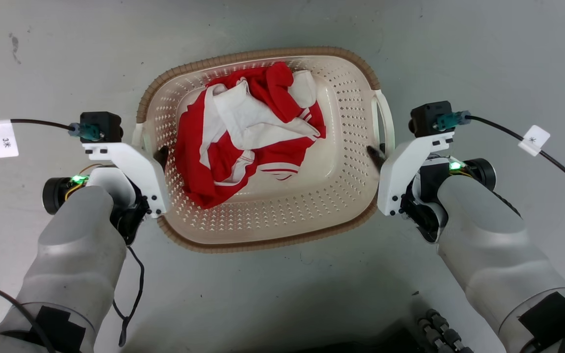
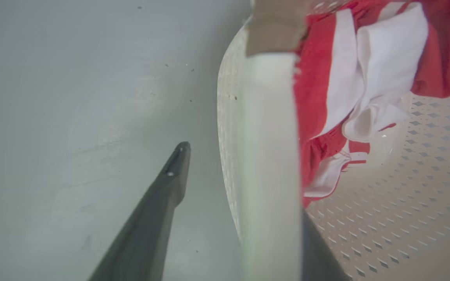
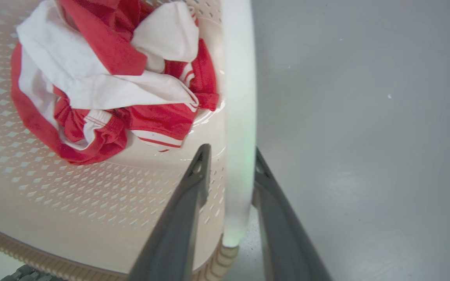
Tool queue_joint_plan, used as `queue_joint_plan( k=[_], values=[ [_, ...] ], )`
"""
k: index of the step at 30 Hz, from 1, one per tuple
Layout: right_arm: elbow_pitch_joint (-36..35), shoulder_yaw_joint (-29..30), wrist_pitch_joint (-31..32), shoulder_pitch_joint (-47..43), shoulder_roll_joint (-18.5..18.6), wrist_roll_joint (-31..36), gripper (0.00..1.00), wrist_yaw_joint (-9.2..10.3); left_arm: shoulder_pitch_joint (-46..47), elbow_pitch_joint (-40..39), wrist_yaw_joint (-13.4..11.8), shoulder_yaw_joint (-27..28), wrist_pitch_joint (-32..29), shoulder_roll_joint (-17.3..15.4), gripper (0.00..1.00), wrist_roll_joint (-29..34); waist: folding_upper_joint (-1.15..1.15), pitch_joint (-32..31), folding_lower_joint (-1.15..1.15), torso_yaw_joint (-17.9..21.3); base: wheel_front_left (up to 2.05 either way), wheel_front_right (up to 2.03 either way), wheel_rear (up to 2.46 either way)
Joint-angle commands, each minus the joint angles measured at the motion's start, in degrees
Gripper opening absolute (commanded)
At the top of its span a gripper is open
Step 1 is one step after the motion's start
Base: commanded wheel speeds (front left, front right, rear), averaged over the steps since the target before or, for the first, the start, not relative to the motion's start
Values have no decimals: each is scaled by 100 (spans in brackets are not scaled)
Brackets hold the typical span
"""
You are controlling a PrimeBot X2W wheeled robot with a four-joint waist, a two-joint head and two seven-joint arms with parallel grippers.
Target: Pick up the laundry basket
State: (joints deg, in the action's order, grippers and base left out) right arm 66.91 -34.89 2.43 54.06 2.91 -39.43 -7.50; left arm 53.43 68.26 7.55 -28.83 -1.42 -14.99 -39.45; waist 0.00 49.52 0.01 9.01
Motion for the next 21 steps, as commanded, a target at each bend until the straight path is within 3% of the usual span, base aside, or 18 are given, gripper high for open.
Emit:
queue_joint_plan(
  k=[1, 12, 21],
  values=[
    [1, -108, 34, 89, -5, -93, 0, 0, 43, 14, -13, -42, -40, -37, 0, -67, 0, 12, -1, -4, 0, 0, 0],
    [107, -619, 301, 95, -14, -618, 0, -7, -19, -126, -10, -368, -343, 75, 0, -432, 0, -306, -1, -55, 0, 0, 0],
    [456, -827, 853, 57, -39, -837, 0, -8, -25, -280, 8, -684, -955, 319, 0, -905, 0, -1090, -1, -298, 0, 0, 0]
  ],
)
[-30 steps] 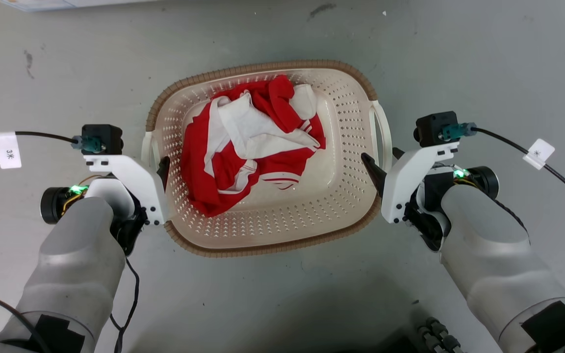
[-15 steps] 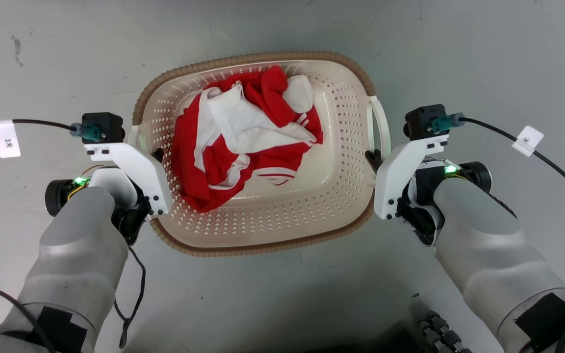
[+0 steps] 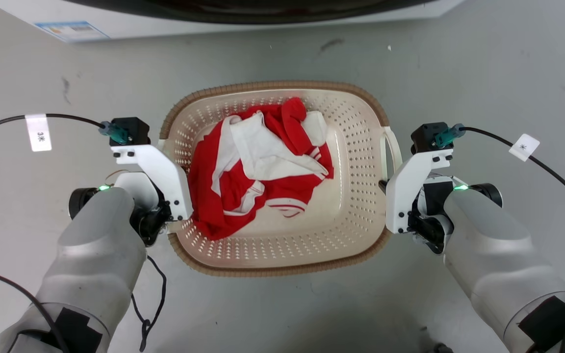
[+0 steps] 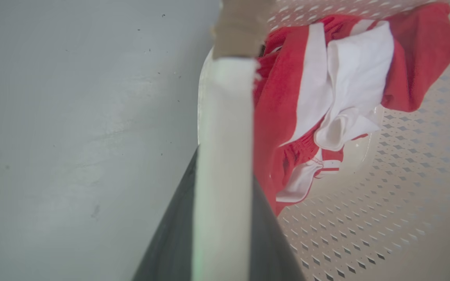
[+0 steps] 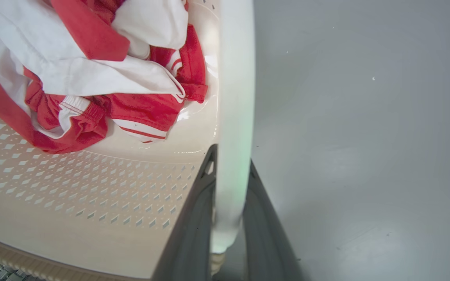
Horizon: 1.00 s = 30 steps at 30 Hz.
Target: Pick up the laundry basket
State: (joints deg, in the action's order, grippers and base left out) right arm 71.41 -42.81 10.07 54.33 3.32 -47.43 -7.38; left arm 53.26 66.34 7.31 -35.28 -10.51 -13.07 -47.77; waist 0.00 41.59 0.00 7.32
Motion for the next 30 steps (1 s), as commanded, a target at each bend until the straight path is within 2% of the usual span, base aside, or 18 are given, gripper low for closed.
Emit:
queue_joint_plan(
  k=[1, 18, 30],
  values=[
    [41, -42, 171, 3, -82, -58, 0, -20, -36, -101, 39, -76, -95, 152, 0, -127, 0, -420, 0, -158, 0, 0, 0],
    [213, -40, 1476, -176, 15, -355, 0, -20, -477, -142, 54, -530, -1149, 173, 0, -977, 0, -1956, 0, -388, 0, 0, 0],
    [243, 144, 2335, -377, 123, -400, 0, -19, -682, -52, 53, -706, -1434, 113, 0, -1376, 0, -2721, 0, -387, 0, 0, 0]
  ],
)
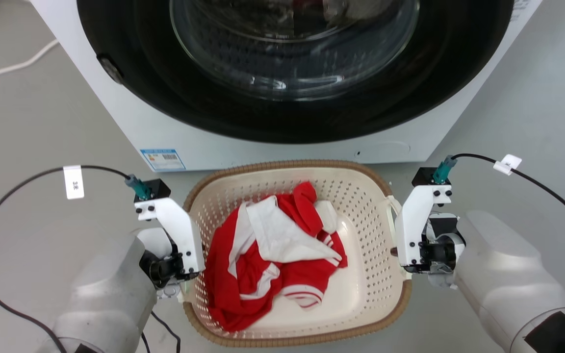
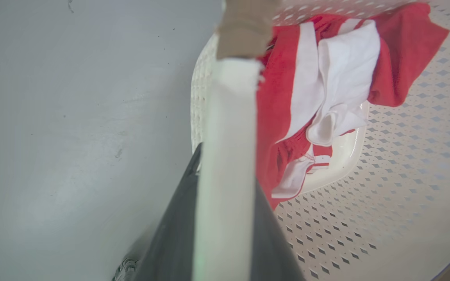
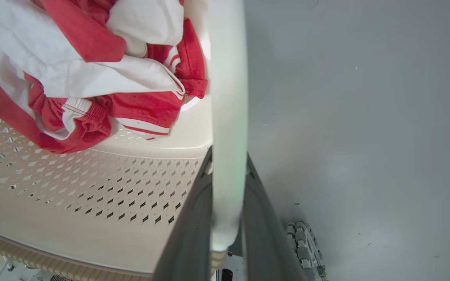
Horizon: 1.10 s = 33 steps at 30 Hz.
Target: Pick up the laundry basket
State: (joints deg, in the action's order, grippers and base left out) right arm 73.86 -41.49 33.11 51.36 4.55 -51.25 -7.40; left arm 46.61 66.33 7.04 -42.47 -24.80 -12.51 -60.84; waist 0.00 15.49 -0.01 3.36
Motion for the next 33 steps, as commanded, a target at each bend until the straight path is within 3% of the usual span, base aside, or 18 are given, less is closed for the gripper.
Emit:
queue_joint_plan(
  k=[1, 16, 33],
  values=[
    [-1, 51, 96, -102, 15, -18, 0, -16, -37, -47, 81, 7, -38, 70, 0, -112, 0, -170, 1, 8, 0, 0, 0],
    [4, 667, 1099, -444, -46, 383, 0, -16, -443, 107, 80, -189, -450, 89, 0, -518, 0, -1086, 1, 110, 0, 0, 0],
    [0, 1398, 1288, -851, -179, 977, 0, -16, -754, 188, 81, -337, -603, 153, 0, -746, 0, -1438, 1, 65, 0, 0, 0]
  ],
)
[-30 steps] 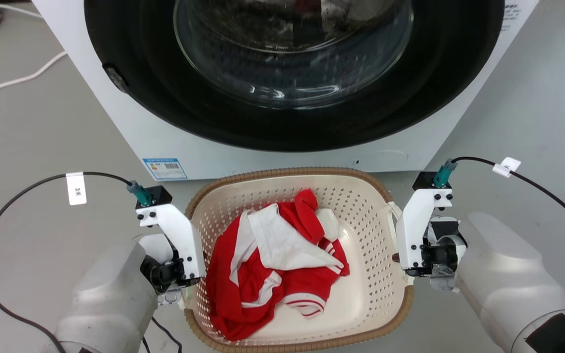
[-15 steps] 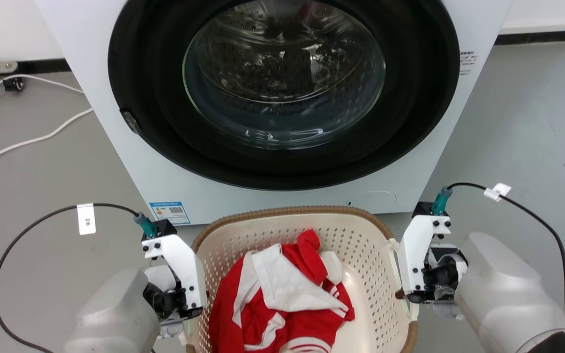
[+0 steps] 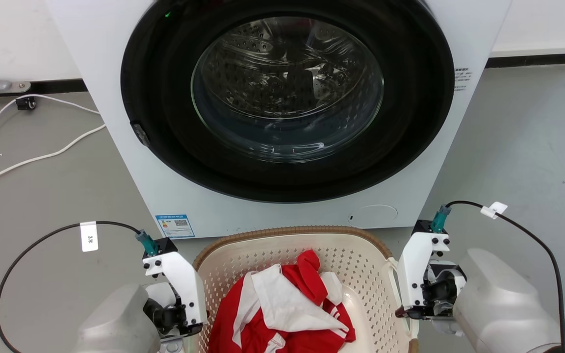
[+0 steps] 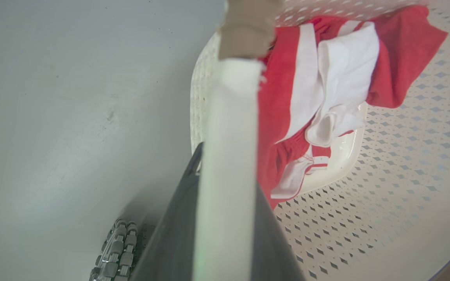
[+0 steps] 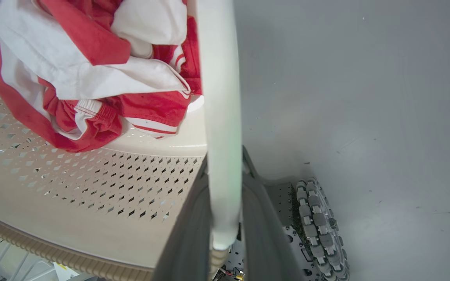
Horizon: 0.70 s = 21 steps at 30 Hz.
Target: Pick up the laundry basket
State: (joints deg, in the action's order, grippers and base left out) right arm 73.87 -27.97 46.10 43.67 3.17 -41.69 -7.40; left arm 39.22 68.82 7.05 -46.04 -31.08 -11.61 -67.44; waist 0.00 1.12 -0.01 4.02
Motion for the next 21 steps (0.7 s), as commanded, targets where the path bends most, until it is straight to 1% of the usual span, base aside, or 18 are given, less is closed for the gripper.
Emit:
queue_joint_plan(
  k=[1, 9, 21],
  values=[
    [-1, 80, -24, -80, -42, 64, 0, -16, -21, -58, 79, 12, 26, 67, 0, -92, 0, -7, 1, -4, 0, 0, 0],
    [-1, 175, -45, -70, -43, 182, 0, -16, -34, -63, 80, -48, 46, 72, 0, -160, 0, -21, 1, -11, 0, 0, 0],
    [0, 173, -5, -98, -44, 150, 0, -17, -73, -48, 80, -129, 120, 85, 0, -237, 0, -50, 1, -15, 0, 0, 0]
  ],
)
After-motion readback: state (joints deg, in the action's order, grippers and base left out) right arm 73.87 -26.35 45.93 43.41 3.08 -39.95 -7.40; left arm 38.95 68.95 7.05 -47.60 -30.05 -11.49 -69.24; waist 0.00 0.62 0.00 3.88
